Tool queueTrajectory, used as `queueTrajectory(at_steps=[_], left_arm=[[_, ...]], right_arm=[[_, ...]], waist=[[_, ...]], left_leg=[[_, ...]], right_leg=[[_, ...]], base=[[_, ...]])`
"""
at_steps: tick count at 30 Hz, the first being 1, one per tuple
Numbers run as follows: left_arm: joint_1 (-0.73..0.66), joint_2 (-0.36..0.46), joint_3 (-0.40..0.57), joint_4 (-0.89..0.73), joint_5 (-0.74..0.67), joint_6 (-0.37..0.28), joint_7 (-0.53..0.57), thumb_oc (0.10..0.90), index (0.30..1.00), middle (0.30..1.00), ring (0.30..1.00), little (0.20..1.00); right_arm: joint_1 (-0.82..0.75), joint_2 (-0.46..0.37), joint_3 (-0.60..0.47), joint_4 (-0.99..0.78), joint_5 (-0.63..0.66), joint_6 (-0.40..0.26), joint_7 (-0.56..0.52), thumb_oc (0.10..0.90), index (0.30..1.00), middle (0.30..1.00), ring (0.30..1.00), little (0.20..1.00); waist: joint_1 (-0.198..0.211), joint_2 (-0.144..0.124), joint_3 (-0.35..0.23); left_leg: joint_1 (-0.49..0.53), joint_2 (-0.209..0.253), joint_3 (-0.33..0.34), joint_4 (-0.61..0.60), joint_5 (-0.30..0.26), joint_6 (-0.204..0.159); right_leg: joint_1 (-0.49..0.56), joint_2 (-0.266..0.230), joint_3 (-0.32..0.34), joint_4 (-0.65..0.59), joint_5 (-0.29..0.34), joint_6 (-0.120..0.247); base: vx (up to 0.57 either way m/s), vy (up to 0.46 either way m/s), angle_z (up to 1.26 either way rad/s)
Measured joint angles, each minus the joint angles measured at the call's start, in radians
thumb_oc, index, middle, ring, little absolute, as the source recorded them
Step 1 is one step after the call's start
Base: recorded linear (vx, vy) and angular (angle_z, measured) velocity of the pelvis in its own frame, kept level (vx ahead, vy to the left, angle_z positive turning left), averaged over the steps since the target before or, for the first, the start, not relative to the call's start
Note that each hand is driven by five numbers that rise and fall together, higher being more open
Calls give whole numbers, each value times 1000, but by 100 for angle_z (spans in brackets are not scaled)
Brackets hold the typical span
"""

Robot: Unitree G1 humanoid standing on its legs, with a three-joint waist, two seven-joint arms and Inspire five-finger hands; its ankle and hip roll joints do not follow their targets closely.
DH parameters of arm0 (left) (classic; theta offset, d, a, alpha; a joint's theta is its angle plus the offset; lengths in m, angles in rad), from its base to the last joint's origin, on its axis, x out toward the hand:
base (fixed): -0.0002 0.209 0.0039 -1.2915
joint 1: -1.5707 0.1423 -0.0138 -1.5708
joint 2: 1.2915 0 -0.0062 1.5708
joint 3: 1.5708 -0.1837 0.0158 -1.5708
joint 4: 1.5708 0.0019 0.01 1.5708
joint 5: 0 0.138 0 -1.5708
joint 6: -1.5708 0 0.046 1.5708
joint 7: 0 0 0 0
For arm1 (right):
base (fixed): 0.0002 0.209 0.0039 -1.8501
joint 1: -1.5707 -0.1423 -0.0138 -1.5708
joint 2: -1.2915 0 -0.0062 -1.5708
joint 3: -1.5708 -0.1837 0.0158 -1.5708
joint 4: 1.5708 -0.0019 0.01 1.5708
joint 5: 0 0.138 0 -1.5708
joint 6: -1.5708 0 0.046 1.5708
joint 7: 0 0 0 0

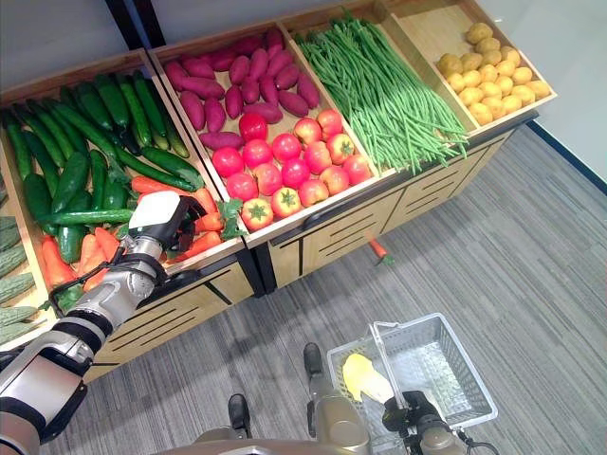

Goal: Get the vegetables into the basket

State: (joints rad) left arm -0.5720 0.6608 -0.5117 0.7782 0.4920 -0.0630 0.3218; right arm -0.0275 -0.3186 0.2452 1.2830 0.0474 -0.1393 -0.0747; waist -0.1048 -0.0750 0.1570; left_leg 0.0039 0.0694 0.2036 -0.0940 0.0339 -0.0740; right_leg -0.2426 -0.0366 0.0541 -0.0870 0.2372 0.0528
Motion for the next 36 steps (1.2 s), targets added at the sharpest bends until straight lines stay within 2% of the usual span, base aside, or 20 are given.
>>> queueTrajectory(at_steps=[7,8,13,14,19,25,29,33,36], left_arm=[[11,-5,-4,3,0,13,2,400,300,300,300,300],[12,-5,-4,3,0,15,-2,594,572,572,572,572],[20,-5,-4,3,0,14,1,594,572,572,572,572],[20,-5,-4,3,0,14,1,900,1000,1000,1000,1000],[93,-4,37,-123,-5,2,13,900,1000,1000,1000,1000],[102,-4,34,-123,-4,0,16,900,1000,1000,1000,1000],[103,39,-8,-144,0,-14,-11,900,1000,1000,1000,1000],[101,39,-11,-145,8,-15,-19,900,1000,1000,1000,1000],[79,42,-52,-110,47,-13,-20,900,1000,1000,1000,1000]], right_arm=[[0,0,-1,1,0,1,2,400,300,300,300,300],[0,-1,-1,0,0,1,2,400,300,300,300,300],[-1,-5,-1,0,0,2,2,400,300,300,300,300],[-1,-5,-1,0,0,2,2,400,300,300,300,300],[3,-6,-2,-1,1,1,2,400,300,300,300,300],[1,-6,-2,-1,3,0,2,400,300,300,300,300],[1,-13,-3,0,3,-1,2,400,300,300,300,300],[1,-21,-3,1,7,-1,1,400,300,300,300,300],[-1,-24,-2,0,8,-1,1,400,300,300,300,300]], waist=[[1,1,1],[0,4,2],[2,8,5],[3,8,5],[6,10,7],[6,10,10],[6,17,16],[6,24,24],[6,25,26]], left_leg=[[4,0,0,0,0,1],[4,0,0,0,-1,1],[4,0,0,0,-1,1],[4,0,0,0,-1,1],[4,1,-1,0,-1,1],[4,1,-2,0,-1,0],[4,1,-2,0,-1,1],[3,1,-3,0,-1,1],[-1,0,-4,0,-4,0]], right_leg=[[4,0,-1,0,0,0],[4,0,-1,0,0,0],[4,0,-1,0,0,-1],[4,0,-1,0,-1,-1],[5,0,-3,0,-1,-1],[5,0,-3,-1,-1,-1],[5,-1,-3,-4,-1,-1],[4,0,-4,-4,-2,-2],[1,-1,-5,-4,-2,-2]], base=[[0,0,0],[0,0,0],[0,0,0],[0,0,0],[0,0,0],[0,0,0],[0,0,0],[0,0,0],[-21,9,1]])
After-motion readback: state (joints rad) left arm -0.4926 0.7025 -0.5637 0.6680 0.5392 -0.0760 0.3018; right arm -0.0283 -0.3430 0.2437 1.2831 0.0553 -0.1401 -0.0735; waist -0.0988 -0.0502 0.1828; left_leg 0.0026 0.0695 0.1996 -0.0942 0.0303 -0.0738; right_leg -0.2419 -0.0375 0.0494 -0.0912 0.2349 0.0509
